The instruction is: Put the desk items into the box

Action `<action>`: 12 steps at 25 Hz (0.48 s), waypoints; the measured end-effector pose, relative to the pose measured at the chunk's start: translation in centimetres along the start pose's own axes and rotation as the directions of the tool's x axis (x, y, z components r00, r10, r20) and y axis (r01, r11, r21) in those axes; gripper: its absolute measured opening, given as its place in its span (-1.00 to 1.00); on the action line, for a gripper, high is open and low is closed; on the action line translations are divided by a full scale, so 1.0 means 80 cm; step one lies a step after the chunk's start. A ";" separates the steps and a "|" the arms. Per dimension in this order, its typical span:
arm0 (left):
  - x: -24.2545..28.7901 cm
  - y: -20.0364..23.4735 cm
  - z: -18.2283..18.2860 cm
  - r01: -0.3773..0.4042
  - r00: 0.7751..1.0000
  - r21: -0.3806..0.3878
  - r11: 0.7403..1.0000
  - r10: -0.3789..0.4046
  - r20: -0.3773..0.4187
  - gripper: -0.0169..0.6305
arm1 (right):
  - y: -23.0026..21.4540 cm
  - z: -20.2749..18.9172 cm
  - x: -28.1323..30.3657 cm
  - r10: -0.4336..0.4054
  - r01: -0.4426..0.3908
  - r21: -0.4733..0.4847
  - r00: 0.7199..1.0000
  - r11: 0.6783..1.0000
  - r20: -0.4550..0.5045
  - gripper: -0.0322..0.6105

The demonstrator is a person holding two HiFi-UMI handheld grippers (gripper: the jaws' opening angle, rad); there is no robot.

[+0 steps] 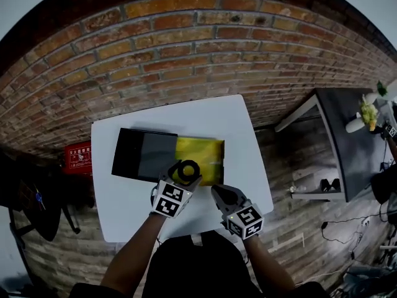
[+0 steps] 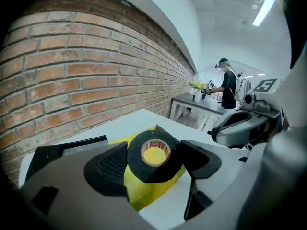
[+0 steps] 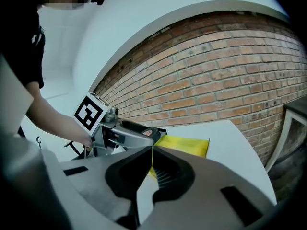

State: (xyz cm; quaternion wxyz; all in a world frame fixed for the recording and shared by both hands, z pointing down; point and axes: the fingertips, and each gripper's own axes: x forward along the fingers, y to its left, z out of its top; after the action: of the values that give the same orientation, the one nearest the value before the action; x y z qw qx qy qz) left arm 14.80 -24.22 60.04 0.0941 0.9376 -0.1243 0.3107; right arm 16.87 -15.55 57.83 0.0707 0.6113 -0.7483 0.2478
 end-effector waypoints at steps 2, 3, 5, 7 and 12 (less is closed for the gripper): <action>0.015 -0.006 0.002 0.009 1.000 0.001 1.000 -0.009 -0.010 0.15 | -0.008 -0.001 -0.004 -0.013 0.013 0.008 1.000 1.000 0.002 -0.83; 0.022 -0.008 0.003 0.013 1.000 0.000 1.000 -0.013 -0.013 0.15 | -0.012 -0.001 -0.006 -0.019 0.019 0.012 1.000 1.000 0.005 -0.83; 0.036 -0.012 0.005 0.016 1.000 -0.002 1.000 -0.016 -0.023 0.15 | -0.020 -0.002 -0.011 -0.029 0.029 0.019 1.000 0.999 0.007 -0.83; 0.051 -0.012 0.004 0.011 0.999 -0.003 1.000 -0.011 -0.040 0.15 | -0.028 -0.004 -0.016 -0.039 0.039 0.025 0.999 0.999 0.008 -0.83; 0.085 -0.009 -0.005 -0.015 0.997 -0.034 0.999 0.012 -0.081 0.15 | -0.043 -0.014 -0.025 -0.058 0.058 0.045 0.998 0.997 -0.001 -0.83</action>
State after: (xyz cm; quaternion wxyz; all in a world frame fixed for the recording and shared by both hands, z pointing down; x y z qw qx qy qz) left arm 20.08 -24.59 64.42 0.1129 0.9216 -0.1322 0.3470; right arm 20.37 -13.69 58.94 0.0642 0.6342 -0.7245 0.2622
